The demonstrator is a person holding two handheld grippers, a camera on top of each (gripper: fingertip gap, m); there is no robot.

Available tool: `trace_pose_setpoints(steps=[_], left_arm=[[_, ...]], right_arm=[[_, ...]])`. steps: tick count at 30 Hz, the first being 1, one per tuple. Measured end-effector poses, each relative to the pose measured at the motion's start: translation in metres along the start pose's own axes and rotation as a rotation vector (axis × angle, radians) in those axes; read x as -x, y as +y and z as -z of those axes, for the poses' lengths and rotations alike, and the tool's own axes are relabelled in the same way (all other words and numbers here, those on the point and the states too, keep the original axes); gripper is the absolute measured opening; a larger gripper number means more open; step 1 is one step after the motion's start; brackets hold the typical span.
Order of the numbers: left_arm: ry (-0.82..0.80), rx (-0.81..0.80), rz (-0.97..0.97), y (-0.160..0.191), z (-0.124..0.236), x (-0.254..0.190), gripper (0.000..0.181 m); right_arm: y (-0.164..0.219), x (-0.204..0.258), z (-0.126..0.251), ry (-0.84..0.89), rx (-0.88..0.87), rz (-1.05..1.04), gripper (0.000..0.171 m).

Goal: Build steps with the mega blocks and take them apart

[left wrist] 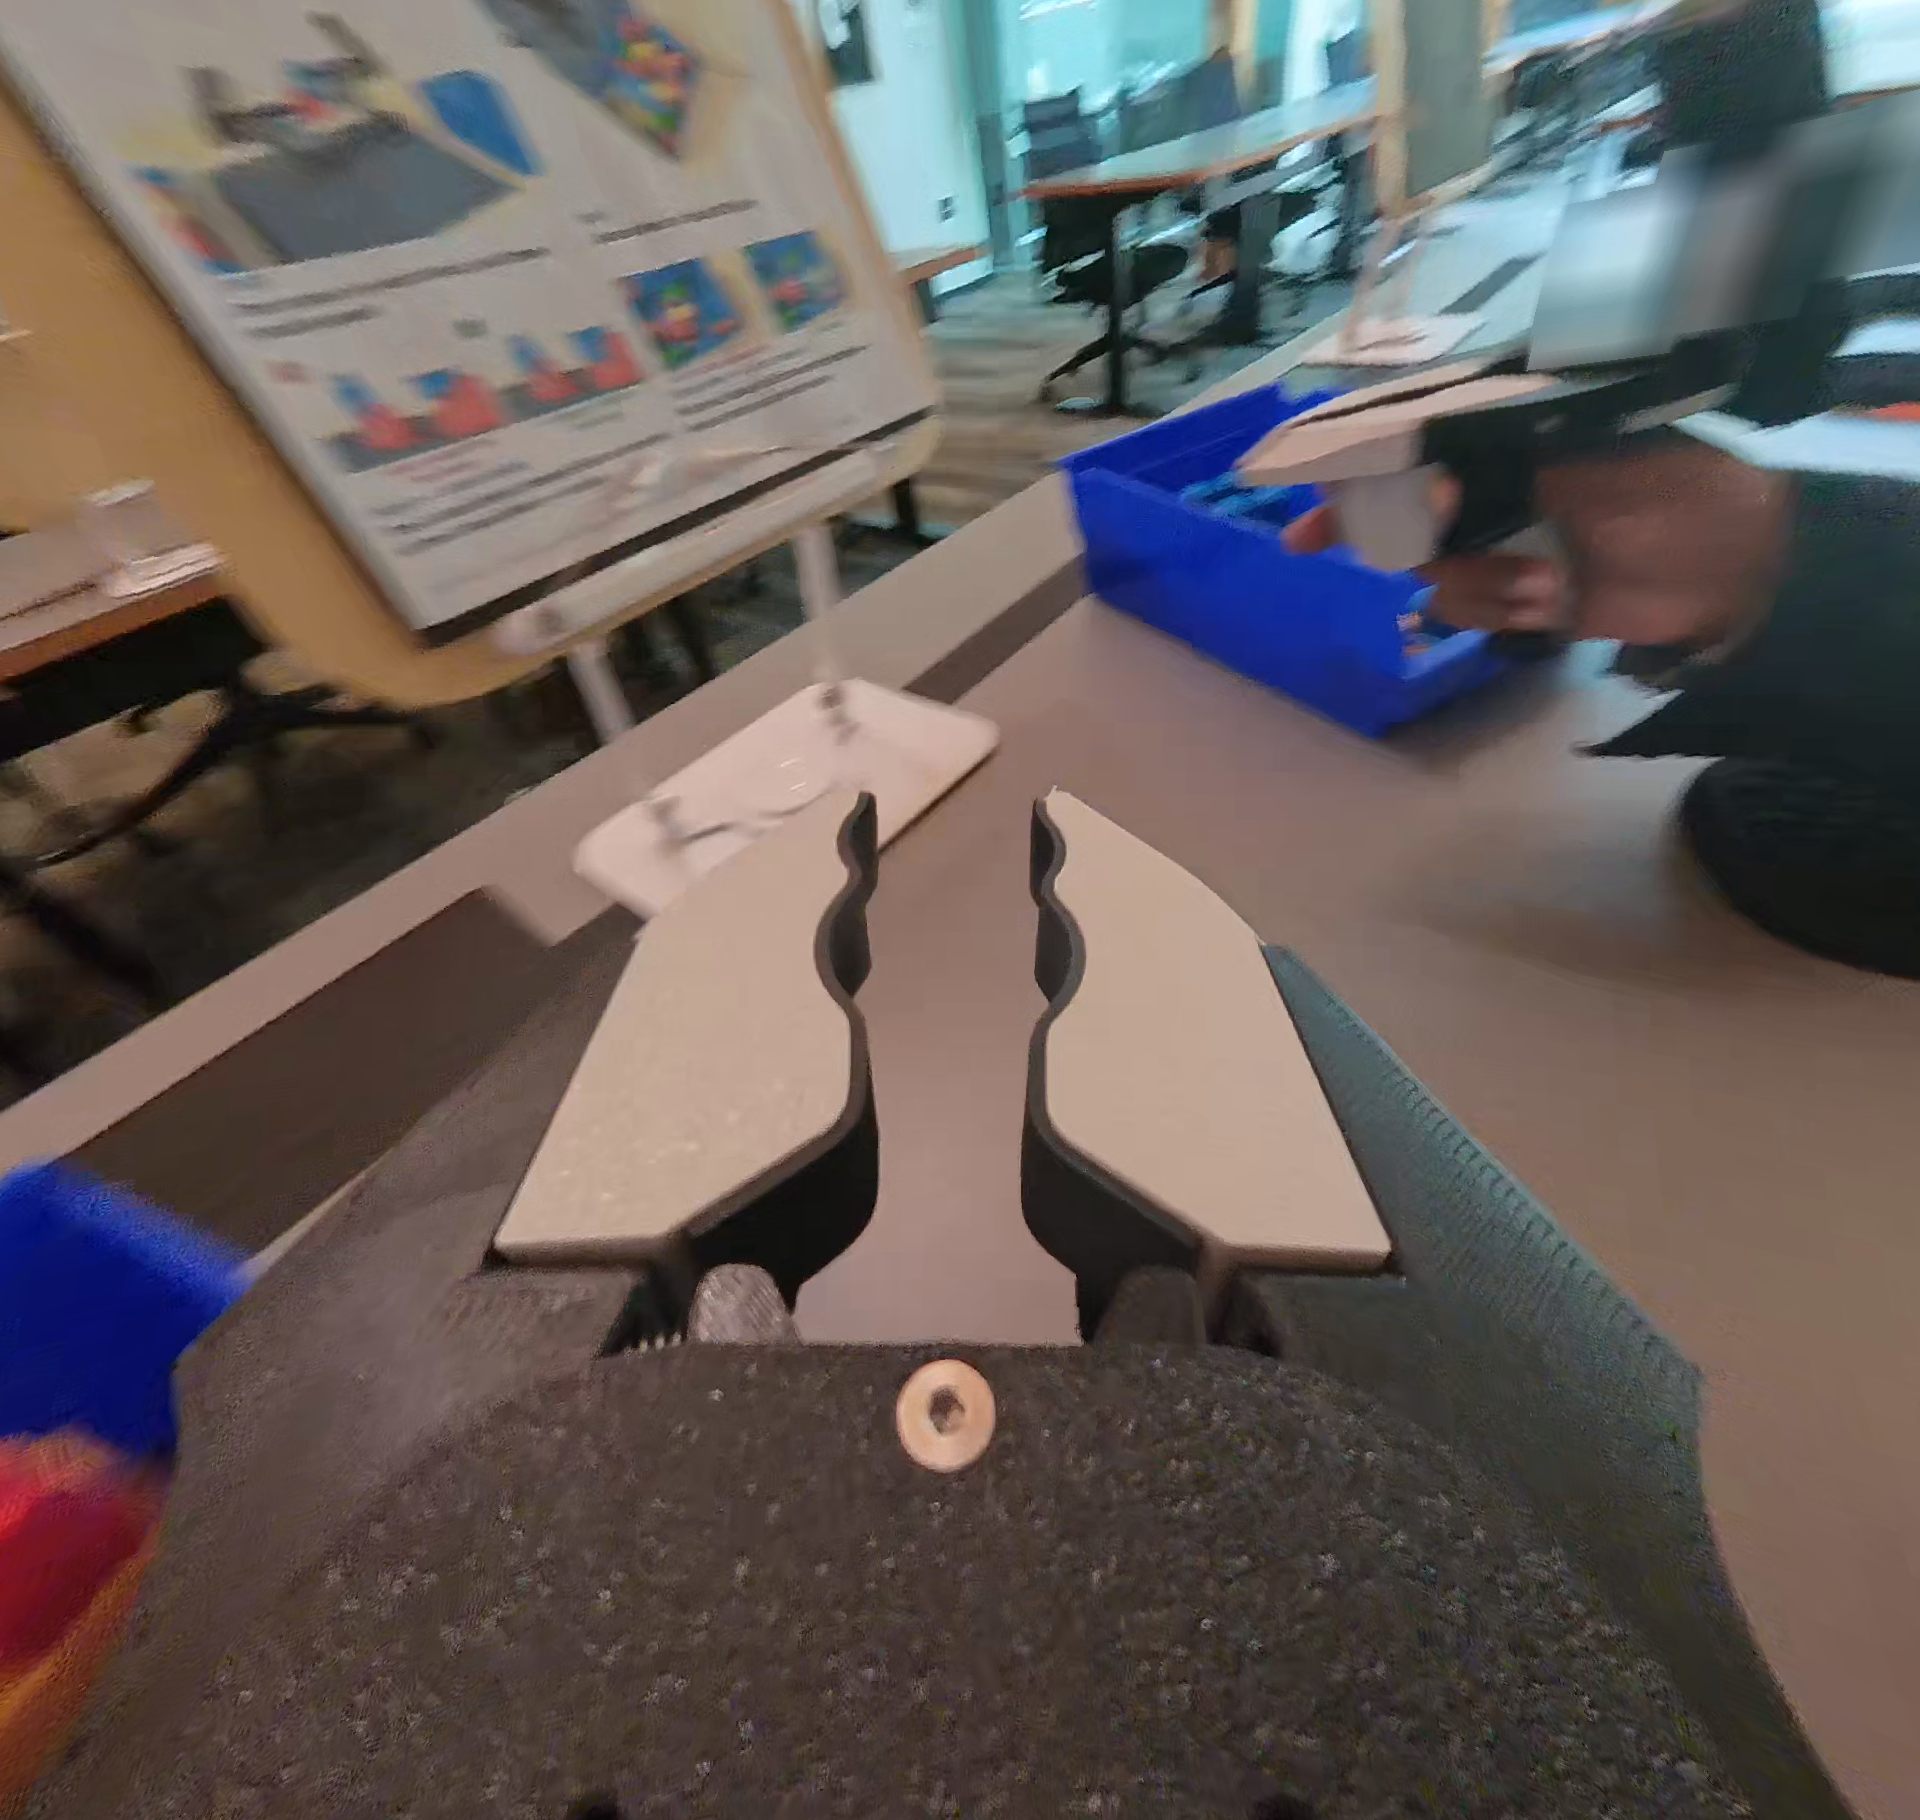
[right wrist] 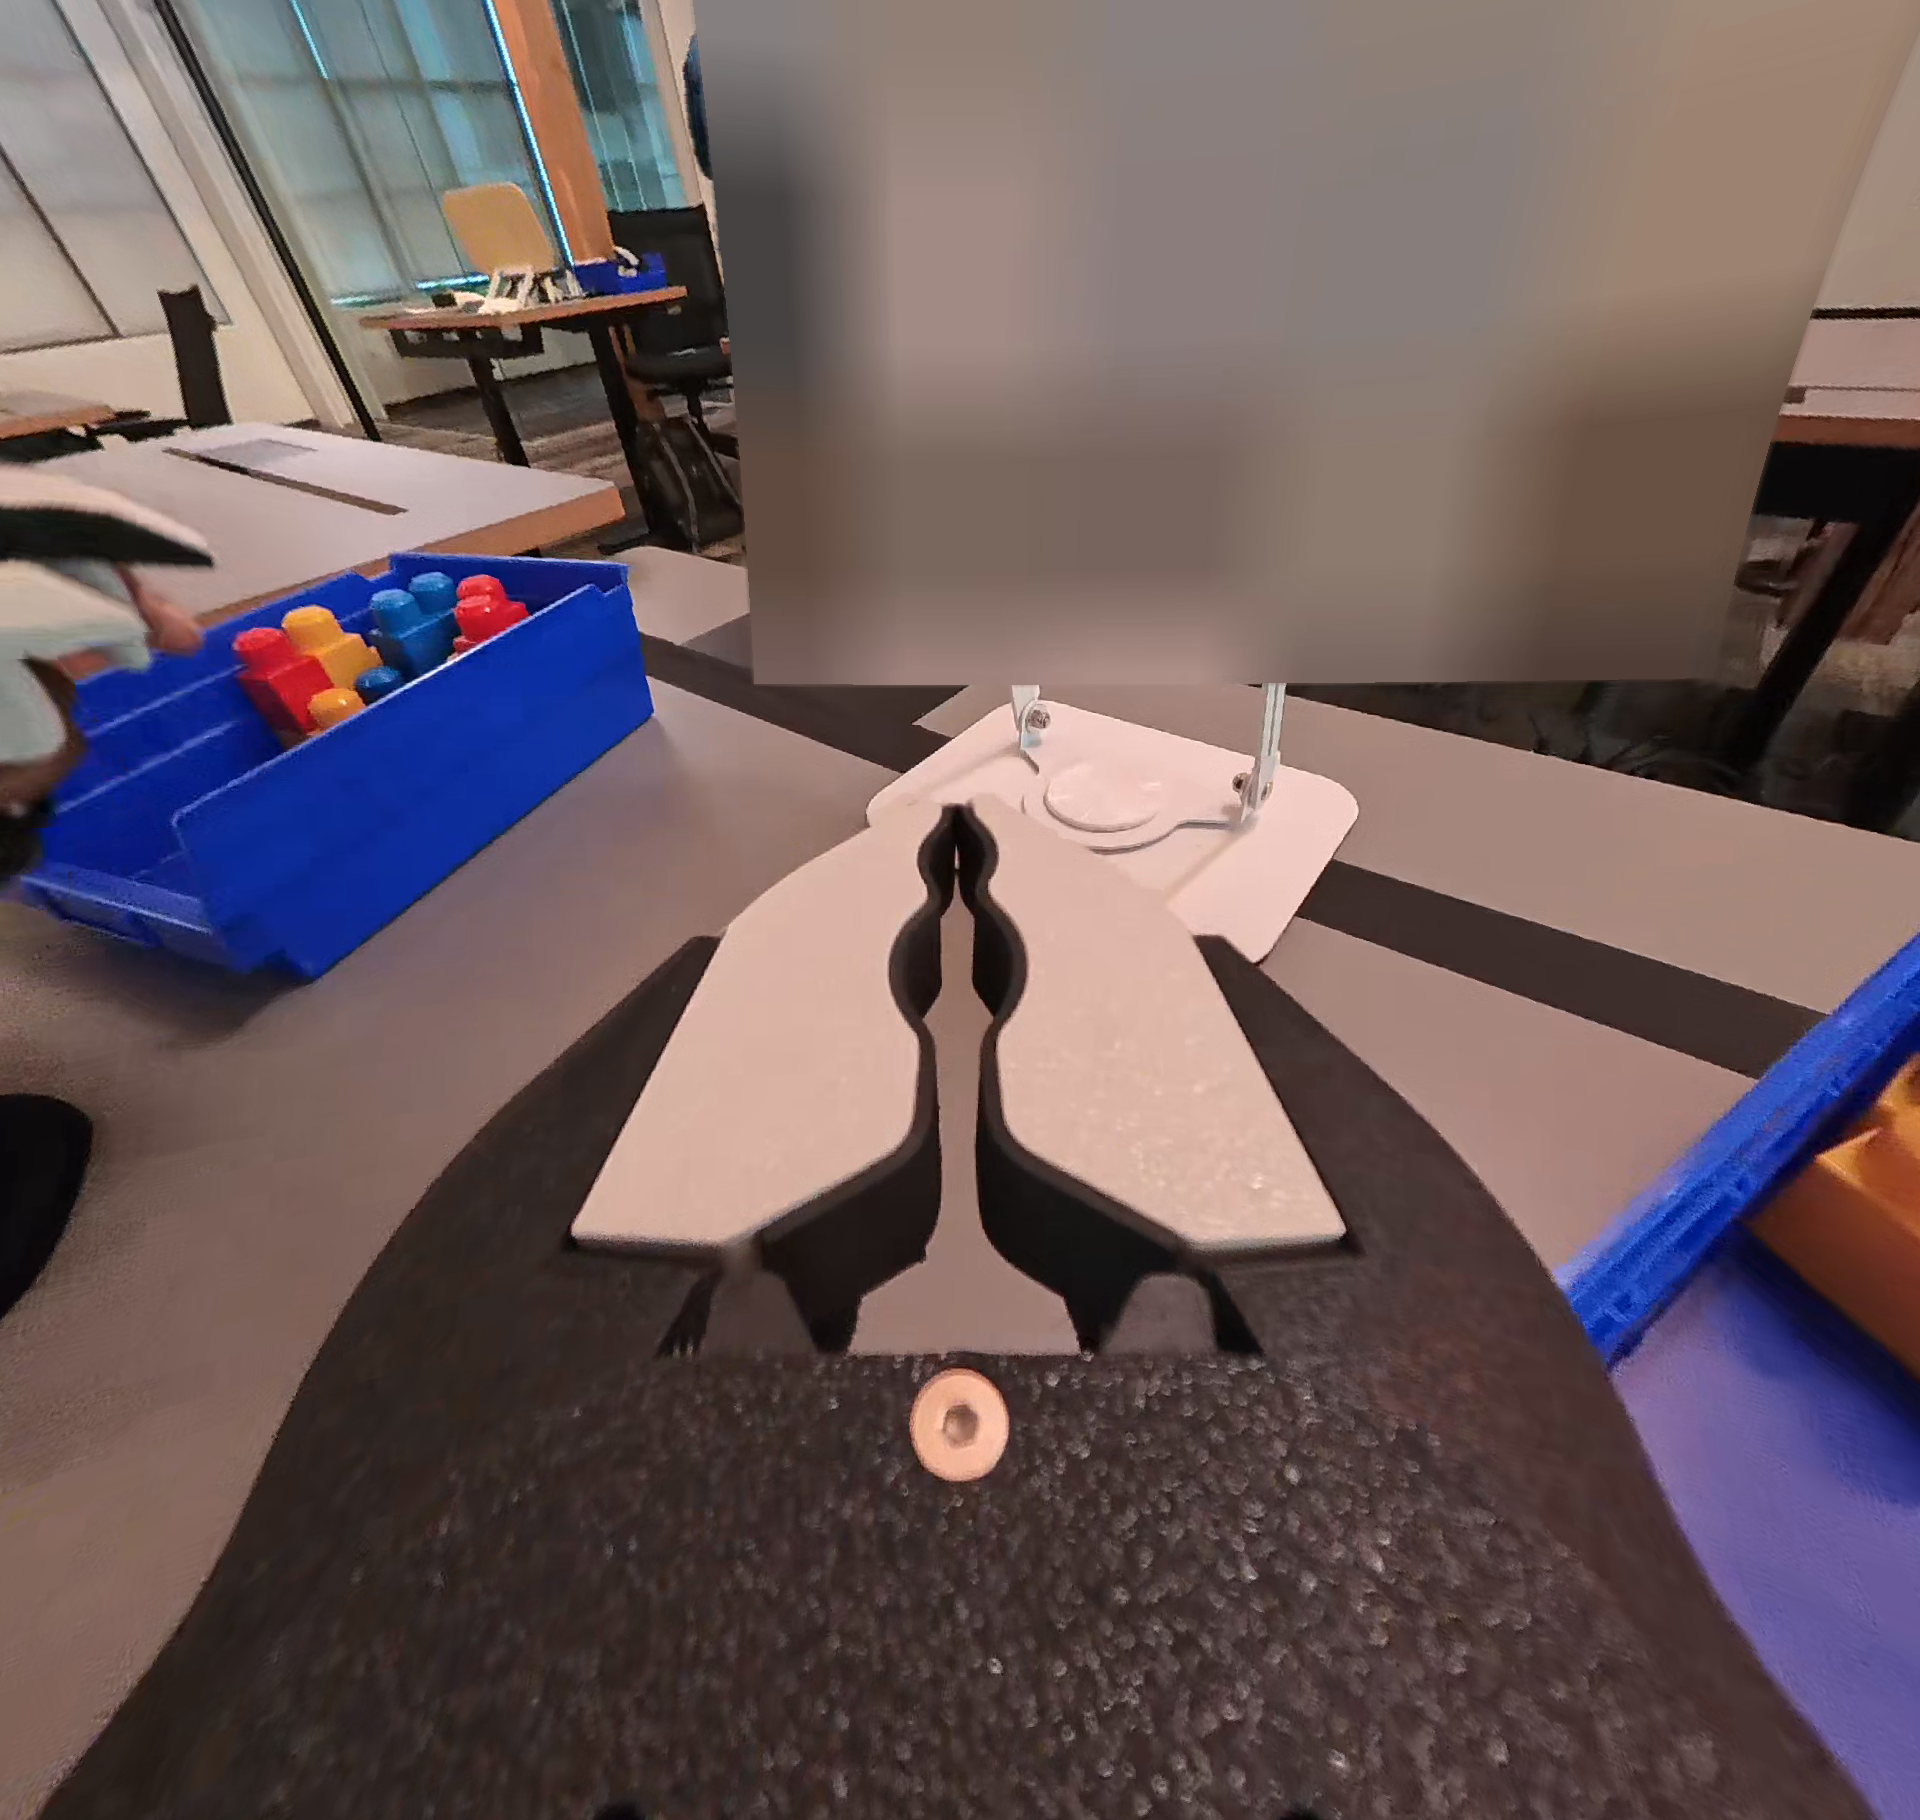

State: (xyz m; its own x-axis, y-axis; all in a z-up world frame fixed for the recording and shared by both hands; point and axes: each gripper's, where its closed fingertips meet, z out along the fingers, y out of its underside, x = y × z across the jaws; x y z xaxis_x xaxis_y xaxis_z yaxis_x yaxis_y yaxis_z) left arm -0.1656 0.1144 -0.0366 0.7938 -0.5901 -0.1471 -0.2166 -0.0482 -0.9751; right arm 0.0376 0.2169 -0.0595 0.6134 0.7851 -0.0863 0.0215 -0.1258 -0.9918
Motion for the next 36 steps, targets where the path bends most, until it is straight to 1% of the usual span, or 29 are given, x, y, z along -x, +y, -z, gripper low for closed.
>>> trace_pose_setpoints(steps=[2,4,5,7,9,10,12,17,24,26,32,36], left_arm=[[-0.107,0.089,-0.01,0.008,0.026,0.041,0.03],[-0.223,0.224,-0.029,0.026,0.055,0.087,0.033],[-0.288,0.317,-0.044,0.039,0.073,0.111,0.034],[-0.365,0.54,-0.04,0.072,0.109,0.15,0.037],[-0.425,0.753,0.024,0.106,0.145,0.181,0.042],[-0.442,0.827,0.06,0.12,0.159,0.192,0.043],[-0.441,0.902,0.131,0.14,0.175,0.202,0.044],[-0.421,1.043,0.165,0.172,0.183,0.213,0.047],[-0.396,1.158,0.171,0.189,0.179,0.219,0.041],[-0.395,1.206,0.157,0.196,0.179,0.22,0.044],[-0.398,1.222,0.102,0.195,0.179,0.221,0.044],[-0.409,1.205,0.013,0.189,0.181,0.219,0.043]], right_arm=[[-0.001,0.0,0.002,-0.011,-0.003,0.004,0.0],[0.0,0.0,0.003,-0.021,0.006,0.014,0.0],[0.001,0.0,0.004,-0.022,0.011,0.021,0.0],[0.001,0.0,0.005,-0.029,0.012,0.03,0.0],[0.0,0.003,0.005,-0.045,0.013,0.026,0.0],[0.0,0.005,0.005,-0.053,0.016,0.025,0.0],[0.002,0.008,0.003,-0.064,0.025,0.034,0.0],[0.009,0.015,0.001,-0.093,0.051,0.05,0.0],[0.018,0.022,-0.002,-0.123,0.084,0.058,0.0],[0.021,0.023,-0.003,-0.13,0.094,0.061,0.0],[0.026,0.026,-0.003,-0.146,0.114,0.072,0.0],[0.028,0.027,-0.003,-0.149,0.123,0.086,0.0]])
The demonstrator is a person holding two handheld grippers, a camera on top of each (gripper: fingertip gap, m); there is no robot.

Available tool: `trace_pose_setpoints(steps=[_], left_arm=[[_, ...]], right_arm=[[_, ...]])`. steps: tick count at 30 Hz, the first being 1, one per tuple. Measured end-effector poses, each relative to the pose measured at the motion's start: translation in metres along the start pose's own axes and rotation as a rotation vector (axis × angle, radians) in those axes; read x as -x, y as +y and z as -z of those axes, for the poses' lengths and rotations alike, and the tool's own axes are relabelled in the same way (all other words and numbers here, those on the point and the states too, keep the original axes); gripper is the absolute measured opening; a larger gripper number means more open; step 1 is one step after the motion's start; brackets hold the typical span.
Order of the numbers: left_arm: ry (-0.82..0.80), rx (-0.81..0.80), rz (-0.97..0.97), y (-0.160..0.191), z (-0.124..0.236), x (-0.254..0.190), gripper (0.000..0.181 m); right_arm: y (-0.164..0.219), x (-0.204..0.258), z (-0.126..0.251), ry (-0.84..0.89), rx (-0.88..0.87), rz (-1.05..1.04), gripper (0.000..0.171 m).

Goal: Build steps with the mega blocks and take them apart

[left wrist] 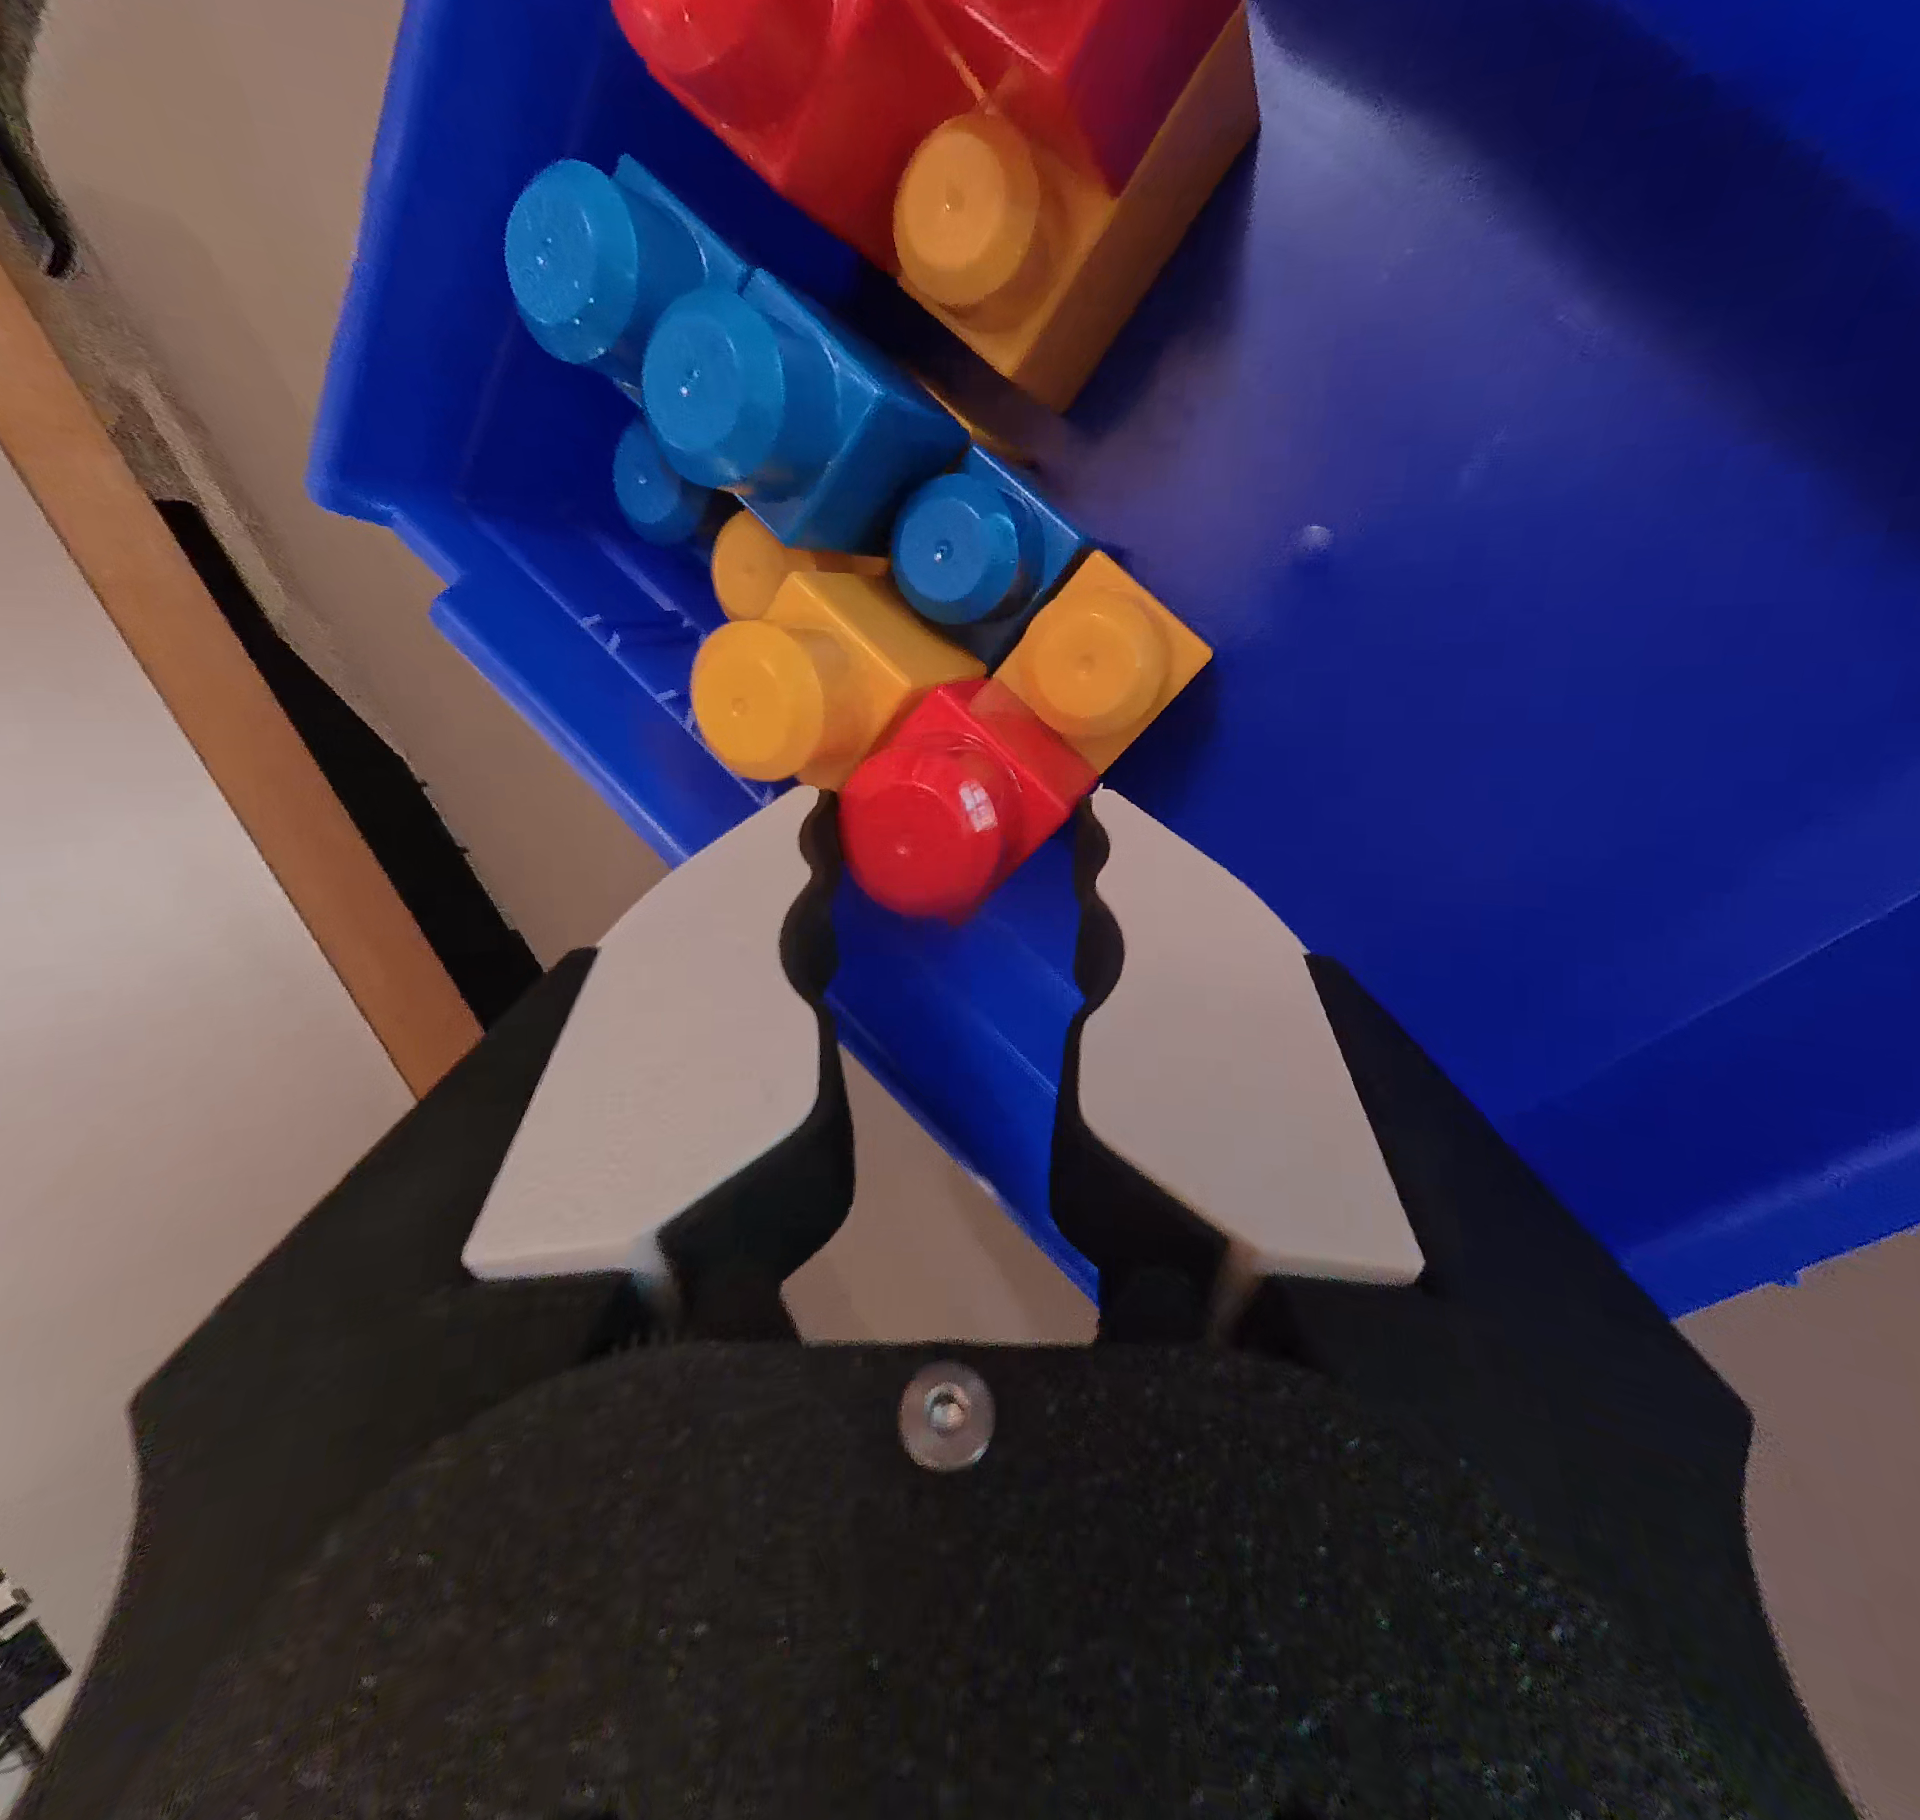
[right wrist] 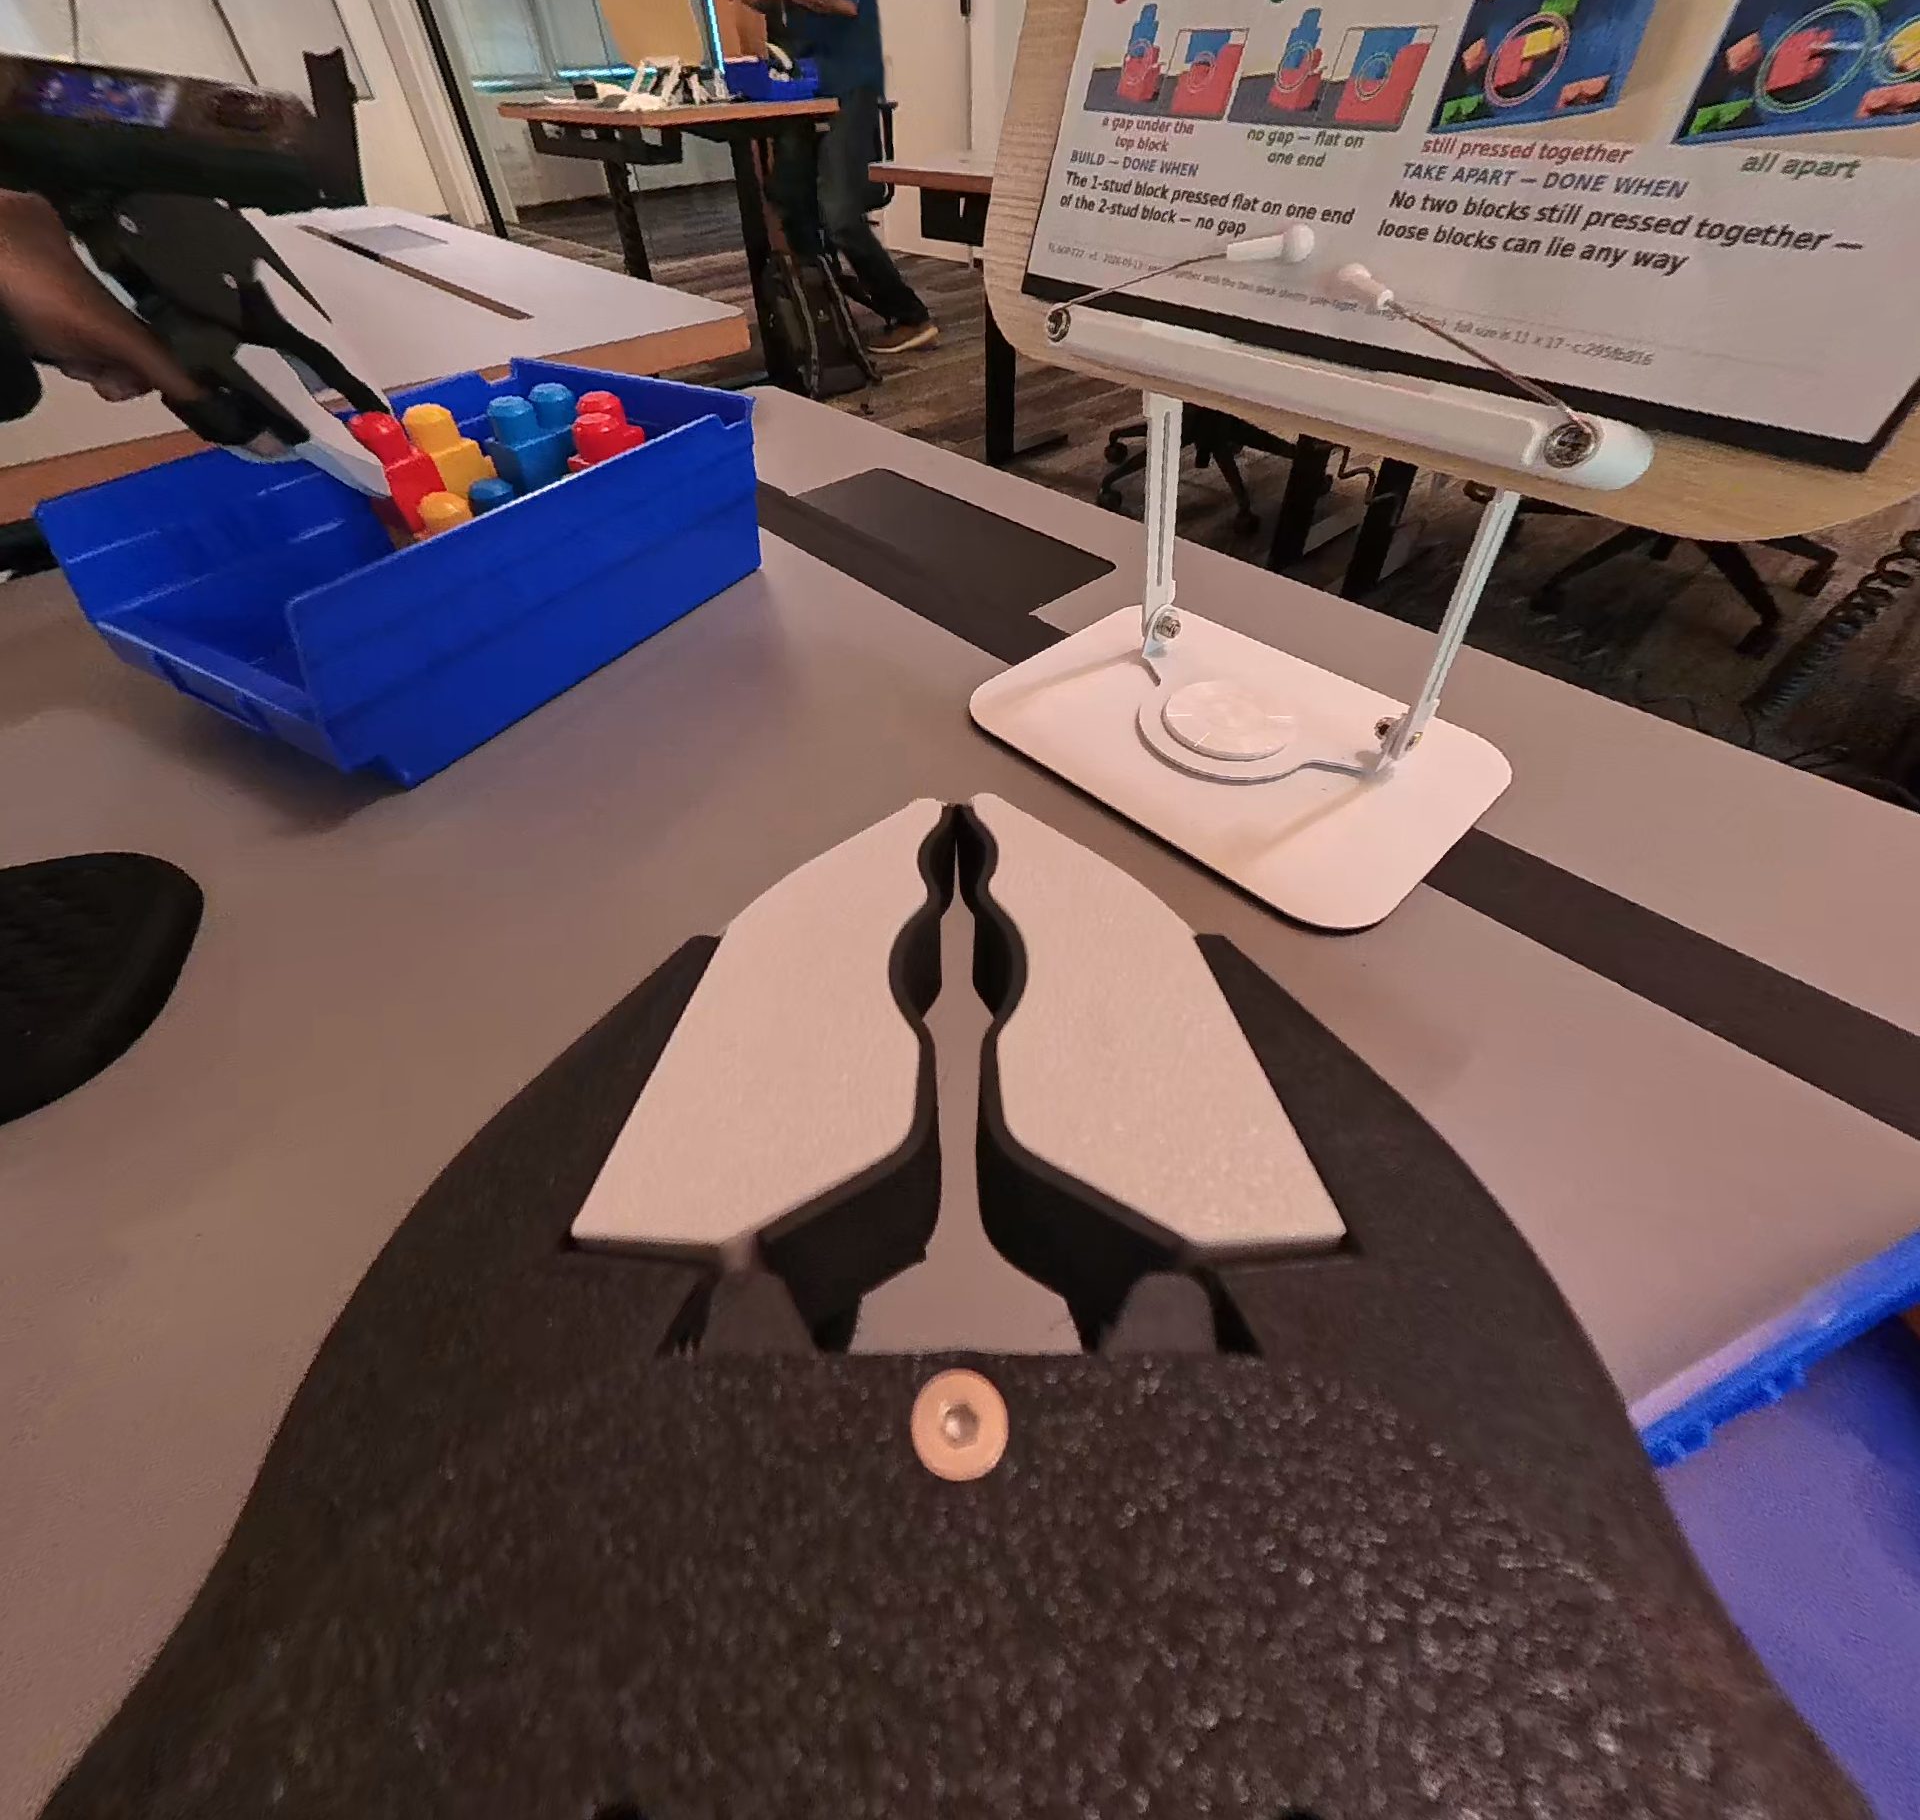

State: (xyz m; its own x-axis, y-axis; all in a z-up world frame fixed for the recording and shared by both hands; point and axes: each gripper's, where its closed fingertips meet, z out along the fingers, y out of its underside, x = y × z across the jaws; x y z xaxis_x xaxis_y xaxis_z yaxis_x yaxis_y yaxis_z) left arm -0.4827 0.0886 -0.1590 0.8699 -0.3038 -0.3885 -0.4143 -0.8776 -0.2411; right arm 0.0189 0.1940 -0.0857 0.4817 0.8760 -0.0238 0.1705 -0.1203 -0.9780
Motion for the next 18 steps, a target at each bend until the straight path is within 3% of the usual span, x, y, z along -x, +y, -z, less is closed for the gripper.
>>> trace_pose_setpoints(steps=[5,10,14,18], left_arm=[[-0.015,-0.07,-0.005,-0.002,0.02,-0.001,0.041],[-0.046,-0.203,-0.028,-0.02,0.064,-0.006,0.041],[-0.072,-0.364,-0.086,-0.053,0.115,-0.024,0.041],[-0.037,-0.545,-0.184,-0.099,0.166,-0.071,0.032]], right_arm=[[0.0,0.003,-0.001,-0.001,0.003,0.025,0.0],[-0.003,0.012,-0.002,-0.021,-0.011,0.065,0.001],[-0.009,0.026,-0.001,-0.052,-0.038,0.11,0.007],[-0.017,0.044,-0.002,-0.078,-0.063,0.165,0.021]])
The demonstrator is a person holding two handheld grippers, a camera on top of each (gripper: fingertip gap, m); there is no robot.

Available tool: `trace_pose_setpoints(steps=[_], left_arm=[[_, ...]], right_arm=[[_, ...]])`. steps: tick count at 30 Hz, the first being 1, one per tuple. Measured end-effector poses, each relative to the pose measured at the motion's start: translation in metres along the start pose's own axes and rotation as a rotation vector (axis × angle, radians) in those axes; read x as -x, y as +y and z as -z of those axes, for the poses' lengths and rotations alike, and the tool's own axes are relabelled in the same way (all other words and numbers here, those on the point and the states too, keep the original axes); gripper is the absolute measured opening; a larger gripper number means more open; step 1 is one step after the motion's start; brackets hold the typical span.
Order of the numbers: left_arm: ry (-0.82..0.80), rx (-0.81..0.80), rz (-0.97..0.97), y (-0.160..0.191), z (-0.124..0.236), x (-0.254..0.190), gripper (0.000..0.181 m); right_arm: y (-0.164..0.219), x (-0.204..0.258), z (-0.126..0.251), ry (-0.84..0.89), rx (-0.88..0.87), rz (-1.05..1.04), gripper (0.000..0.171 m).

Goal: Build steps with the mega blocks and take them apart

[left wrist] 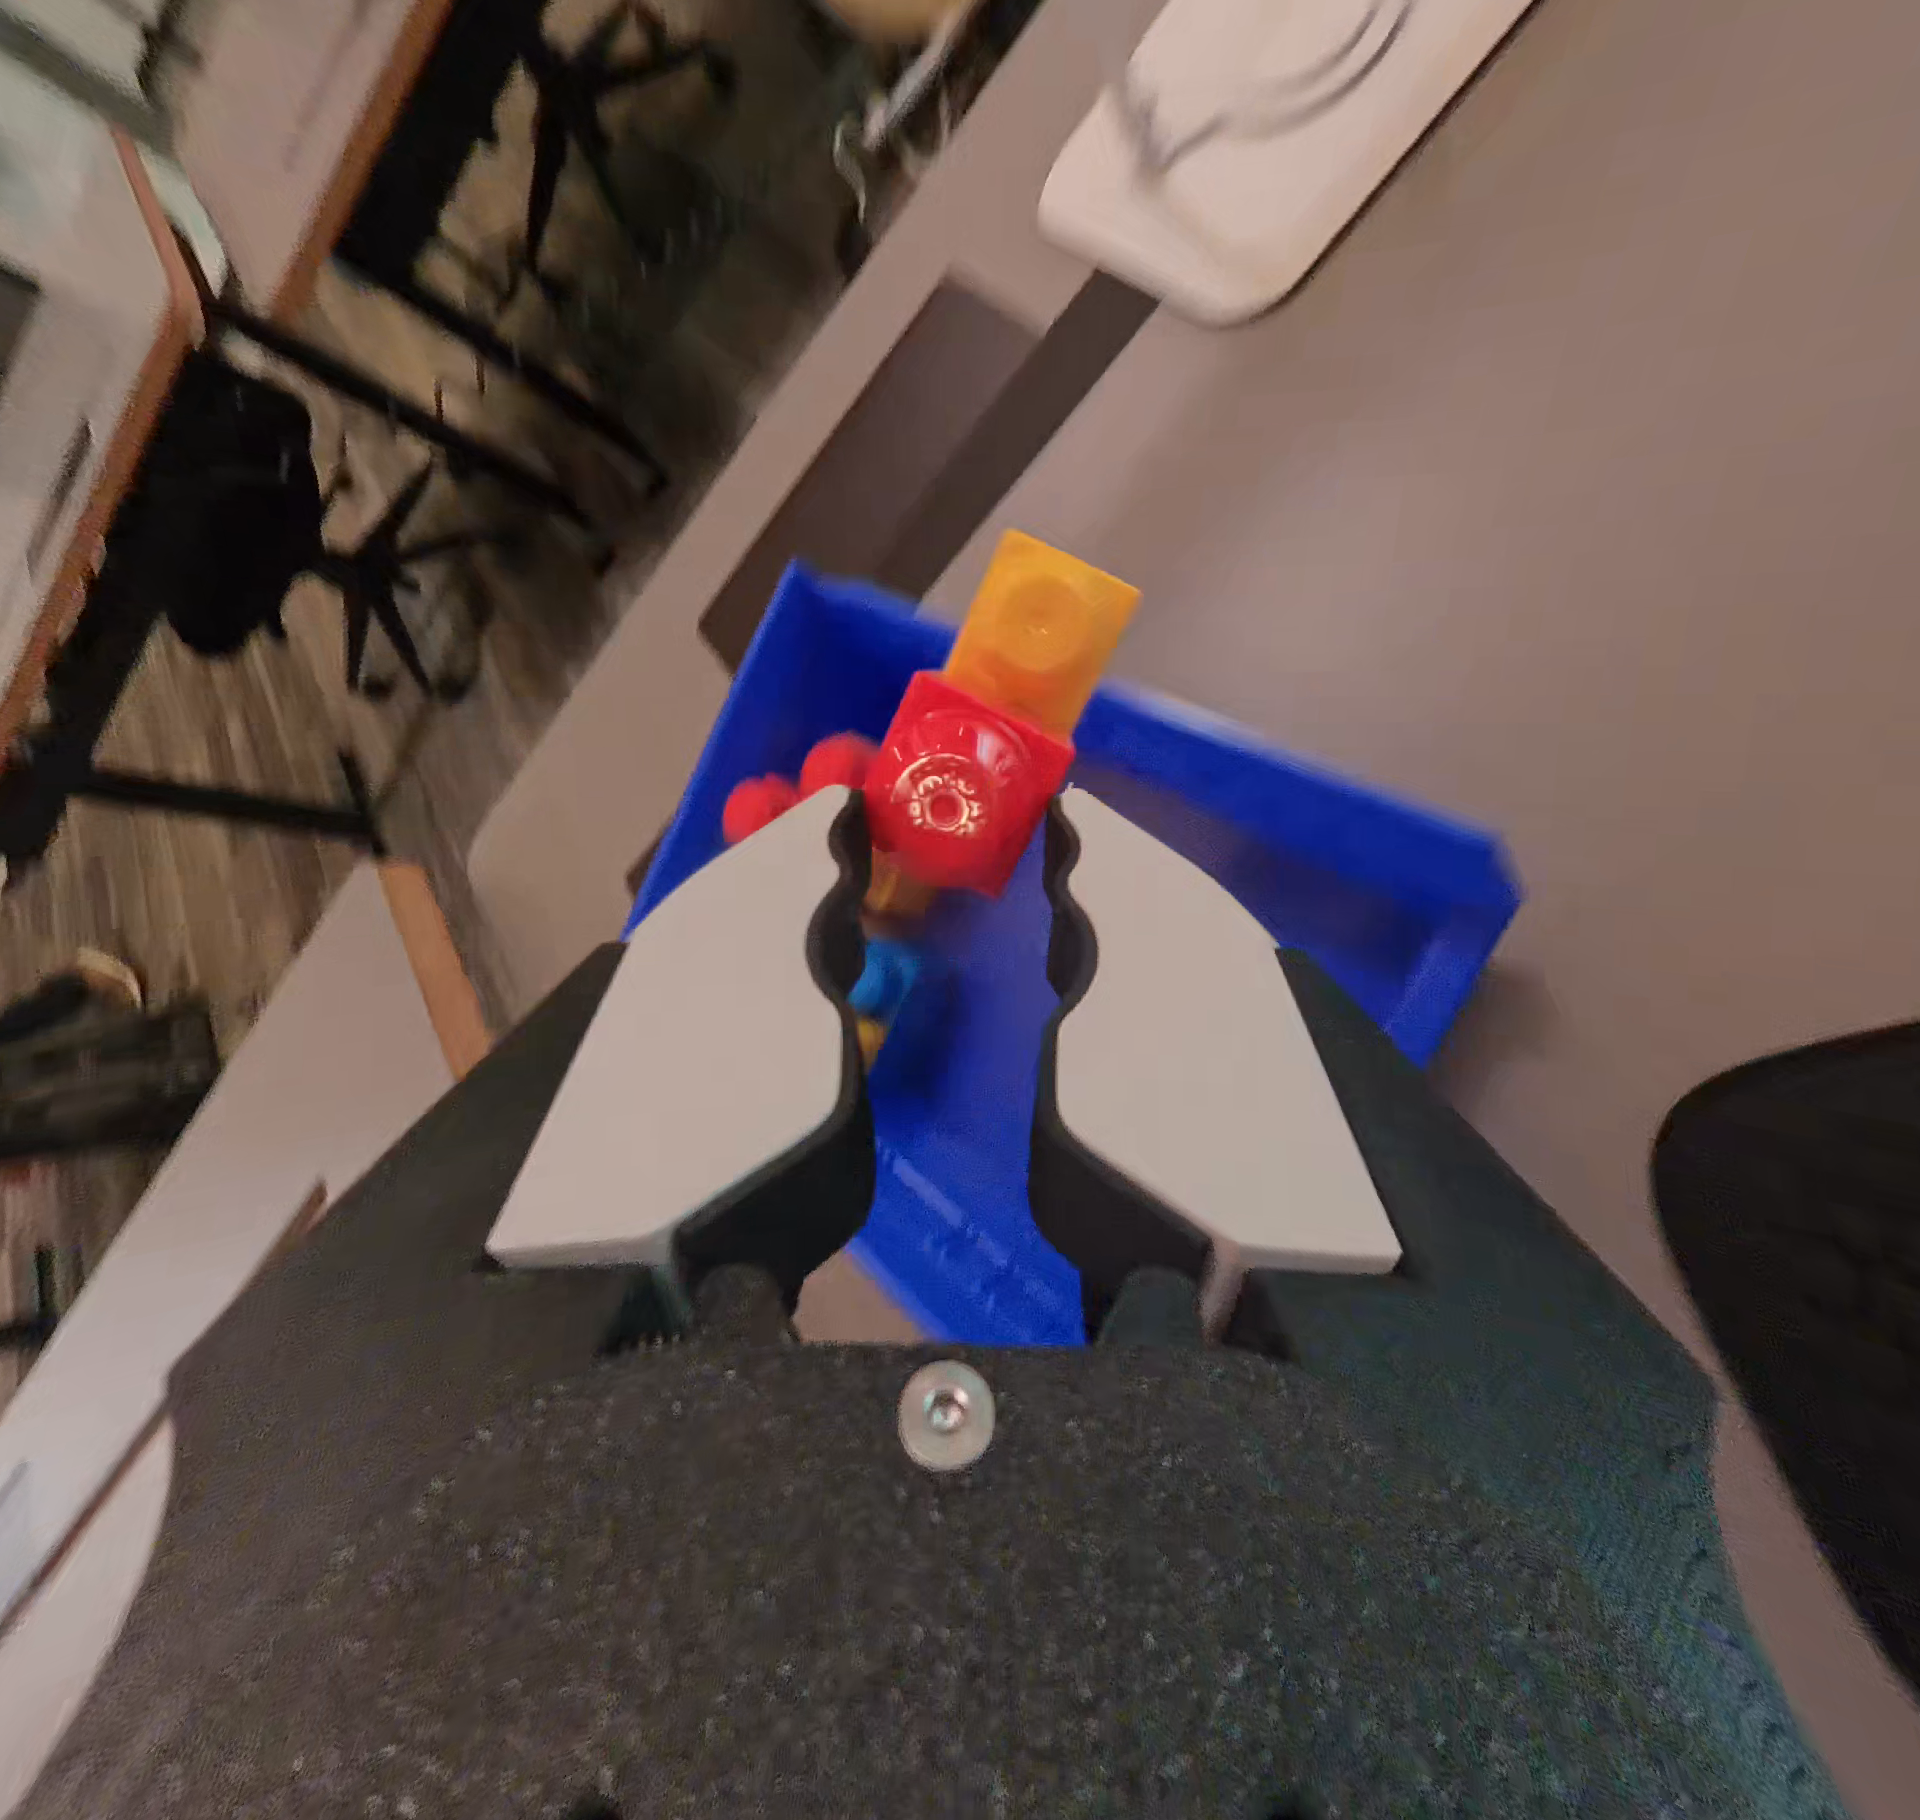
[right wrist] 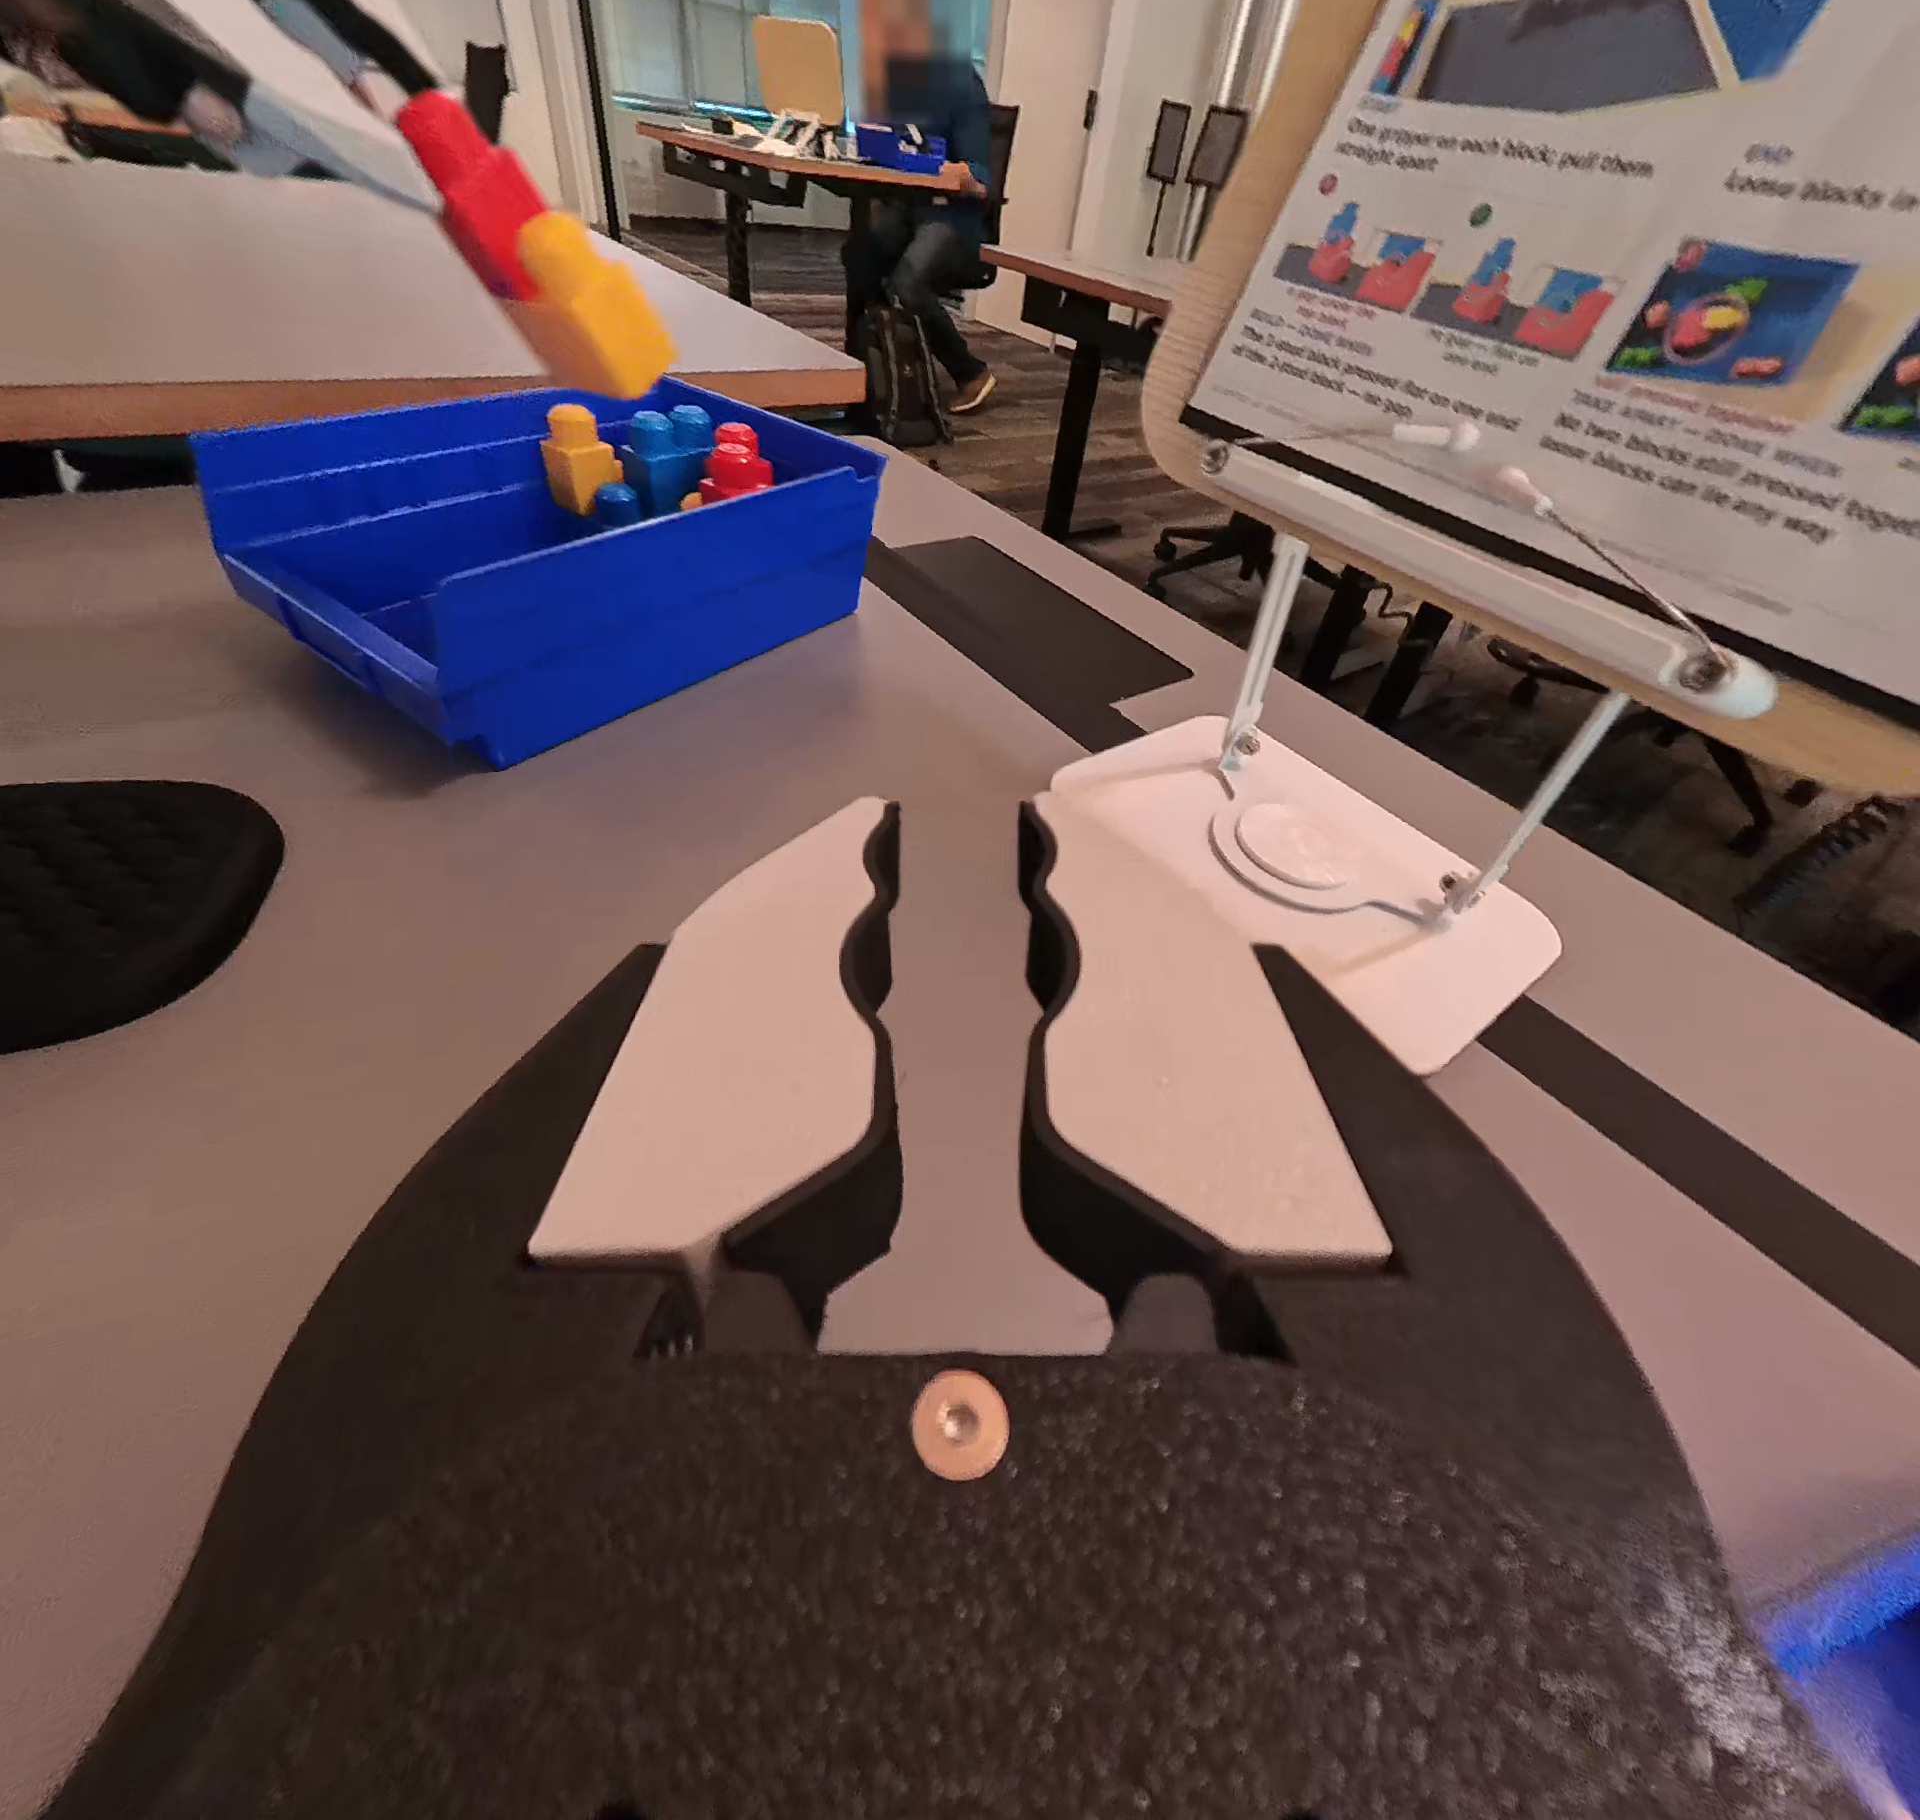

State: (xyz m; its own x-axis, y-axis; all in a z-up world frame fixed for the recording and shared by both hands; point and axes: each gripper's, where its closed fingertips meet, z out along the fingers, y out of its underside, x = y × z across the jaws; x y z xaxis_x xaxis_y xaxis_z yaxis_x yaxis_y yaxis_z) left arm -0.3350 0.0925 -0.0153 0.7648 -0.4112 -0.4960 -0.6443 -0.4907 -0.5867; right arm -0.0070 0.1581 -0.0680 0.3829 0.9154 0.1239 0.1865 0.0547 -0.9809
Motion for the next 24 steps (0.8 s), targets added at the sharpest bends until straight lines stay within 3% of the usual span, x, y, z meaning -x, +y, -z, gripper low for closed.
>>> trace_pose_setpoints(steps=[3,6,11,18,20,22,24], left_arm=[[0.067,-0.136,-0.056,-0.05,0.003,-0.043,0.029],[0.133,-0.178,-0.104,-0.075,-0.018,-0.086,0.029],[0.285,-0.235,-0.115,-0.088,-0.052,-0.14,0.029],[0.47,-0.272,-0.173,-0.096,-0.067,-0.218,0.029],[0.514,-0.28,-0.191,-0.099,-0.067,-0.237,0.029],[0.539,-0.276,-0.213,-0.099,-0.067,-0.251,0.028],[0.529,-0.293,-0.218,-0.101,-0.068,-0.256,0.029]], right_arm=[[-0.004,0.018,-0.004,-0.028,-0.003,0.062,0.032],[0.006,0.032,-0.016,-0.049,0.03,0.093,0.04],[0.039,0.036,-0.032,-0.083,0.108,0.11,0.059],[0.069,0.06,-0.048,-0.171,0.167,0.291,0.079],[0.08,0.066,-0.05,-0.188,0.202,0.329,0.077],[0.09,0.069,-0.047,-0.215,0.235,0.38,0.04],[0.092,0.069,-0.043,-0.25,0.235,0.374,0.039]])
